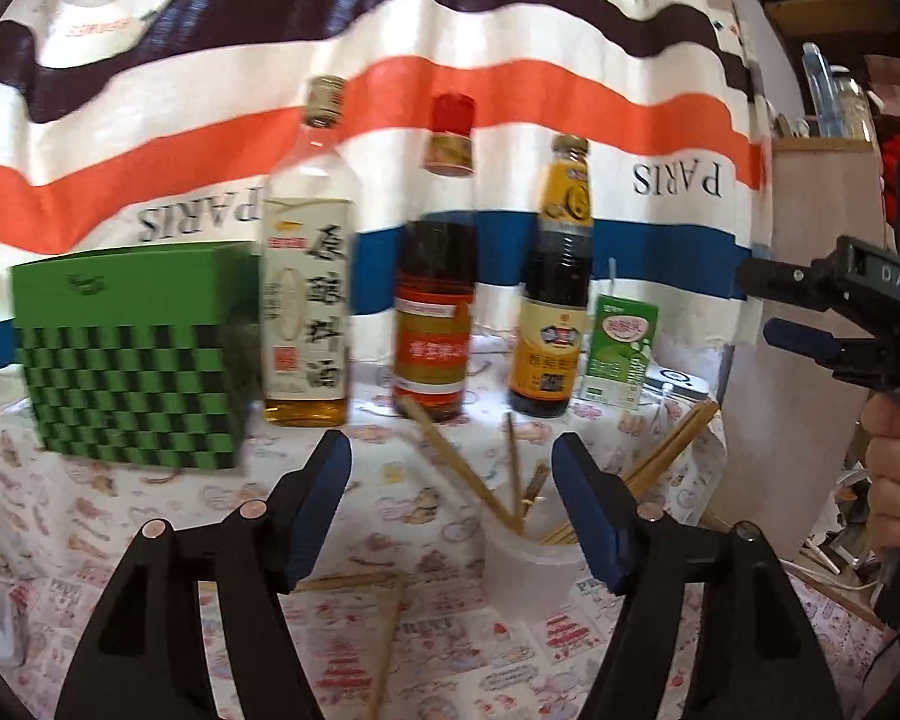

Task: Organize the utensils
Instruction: 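Open the right tool over the cup while the left tool opens to drop its chopstick, then move both open tools back down toward the remaining chopsticks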

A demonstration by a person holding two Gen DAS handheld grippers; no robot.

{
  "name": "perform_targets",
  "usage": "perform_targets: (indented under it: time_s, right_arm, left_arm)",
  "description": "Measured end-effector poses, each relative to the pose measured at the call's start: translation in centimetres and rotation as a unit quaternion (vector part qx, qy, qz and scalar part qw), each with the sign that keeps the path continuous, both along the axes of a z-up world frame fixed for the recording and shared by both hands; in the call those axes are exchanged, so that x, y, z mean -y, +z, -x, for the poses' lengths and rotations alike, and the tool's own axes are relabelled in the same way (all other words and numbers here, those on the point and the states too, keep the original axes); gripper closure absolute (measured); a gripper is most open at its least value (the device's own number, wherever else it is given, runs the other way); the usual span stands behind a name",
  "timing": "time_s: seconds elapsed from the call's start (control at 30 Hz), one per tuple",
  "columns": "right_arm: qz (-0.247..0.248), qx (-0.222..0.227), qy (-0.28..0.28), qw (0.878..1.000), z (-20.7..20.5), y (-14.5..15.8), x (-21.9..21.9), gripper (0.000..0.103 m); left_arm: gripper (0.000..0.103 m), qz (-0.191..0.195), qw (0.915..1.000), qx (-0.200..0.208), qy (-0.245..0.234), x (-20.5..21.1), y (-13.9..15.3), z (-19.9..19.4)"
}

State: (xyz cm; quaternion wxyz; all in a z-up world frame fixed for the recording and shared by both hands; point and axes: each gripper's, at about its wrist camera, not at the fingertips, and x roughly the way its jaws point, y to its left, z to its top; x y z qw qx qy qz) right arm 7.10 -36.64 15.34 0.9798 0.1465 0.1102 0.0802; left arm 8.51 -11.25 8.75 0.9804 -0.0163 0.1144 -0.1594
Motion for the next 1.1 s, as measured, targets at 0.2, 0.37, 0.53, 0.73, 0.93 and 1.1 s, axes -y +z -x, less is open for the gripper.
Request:
perform_targets:
  time_s: [0.2,0.37,0.53,0.73,0.93,1.1]
  right_arm:
    - [0.019,-0.002,0.018,1.0,0.3,-0.5,-2.2,0.021]
    - [0.028,-0.009,0.034,0.999,0.4,-1.2,-4.3,0.017]
    - [0.042,-0.025,0.053,0.997,0.4,-2.2,-6.5,0.017]
    - [0.082,-0.058,0.043,0.994,0.2,-3.5,-9.1,0.017]
    - [0.104,-0.137,0.043,0.984,-0.5,-5.9,-11.6,0.017]
    - [0.1,-0.221,0.088,0.966,-2.3,-8.6,-12.4,0.017]
  left_arm:
    - [0.019,-0.02,0.9984,0.021,0.048,-3.5,-0.3,2.6]
    - [0.005,-0.019,0.9973,0.028,0.066,-6.3,-2.0,4.8]
    - [0.003,-0.017,0.995,0.023,0.095,-8.0,-3.4,5.6]
    - [0.0,0.0,0.9891,0.034,0.143,-10.6,-3.1,6.1]
    - [0.0,-0.008,0.9842,0.038,0.173,-11.6,-3.5,6.0]
    - [0.0,0.012,0.9816,0.006,0.19,-13.2,-4.5,4.6]
